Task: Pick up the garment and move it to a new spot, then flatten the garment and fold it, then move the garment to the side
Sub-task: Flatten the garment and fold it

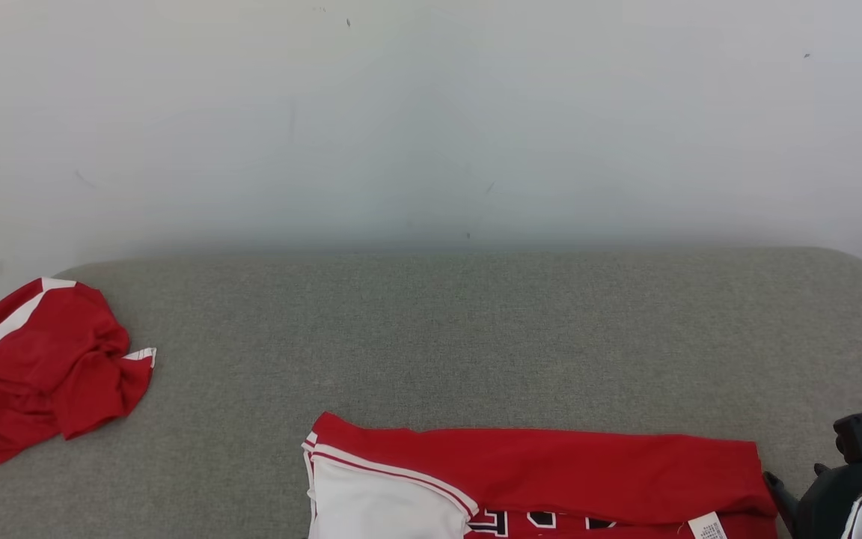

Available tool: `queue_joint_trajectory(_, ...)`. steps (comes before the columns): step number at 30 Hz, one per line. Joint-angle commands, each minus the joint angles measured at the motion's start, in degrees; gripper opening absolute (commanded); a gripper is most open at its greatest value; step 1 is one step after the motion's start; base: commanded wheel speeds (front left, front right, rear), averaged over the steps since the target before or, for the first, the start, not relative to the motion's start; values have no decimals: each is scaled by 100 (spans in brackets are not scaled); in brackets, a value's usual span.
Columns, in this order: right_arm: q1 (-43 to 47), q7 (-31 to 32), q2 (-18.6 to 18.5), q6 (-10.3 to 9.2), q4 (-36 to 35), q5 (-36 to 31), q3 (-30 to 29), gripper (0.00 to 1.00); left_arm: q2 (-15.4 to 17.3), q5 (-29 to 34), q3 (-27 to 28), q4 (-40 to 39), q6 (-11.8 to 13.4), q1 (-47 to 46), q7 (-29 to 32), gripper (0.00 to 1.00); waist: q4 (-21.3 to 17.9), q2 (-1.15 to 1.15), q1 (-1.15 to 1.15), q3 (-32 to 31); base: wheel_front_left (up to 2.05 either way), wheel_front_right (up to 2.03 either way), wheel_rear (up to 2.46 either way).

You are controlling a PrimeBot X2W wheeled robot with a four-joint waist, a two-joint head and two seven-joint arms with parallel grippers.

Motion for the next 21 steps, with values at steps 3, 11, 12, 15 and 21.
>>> queue_joint_trajectory(3, 333, 269, 358, -10, -171, -101, -622, 100, 80, 134, 48, -47, -24, 179, -353, 100, -33, 0, 0, -53, 0, 0, 0)
queue_joint_trajectory(11, 496, 696, 1203, -10, -265, -519, -1666, 100, 136, 747, 229, -509, -87, 175, -790, 100, 91, 0, 0, 74, 0, 0, 0)
queue_joint_trajectory(12, 464, 723, 1297, -10, -259, -577, -1754, 100, 139, 824, 278, -593, -87, 161, -795, 100, 122, 0, 0, 96, 0, 0, 0)
queue_joint_trajectory(15, 396, 815, 1489, -10, -214, -766, -1930, 100, 77, 1088, 487, -876, -144, 179, -804, 100, 213, 0, 0, 151, 0, 0, 0)
queue_joint_trajectory(21, 249, 955, 1720, -10, -4, -1098, -2161, 100, -45, 1345, 765, -1018, -351, 328, -796, 100, 351, 0, 0, 242, 0, 0, 0)
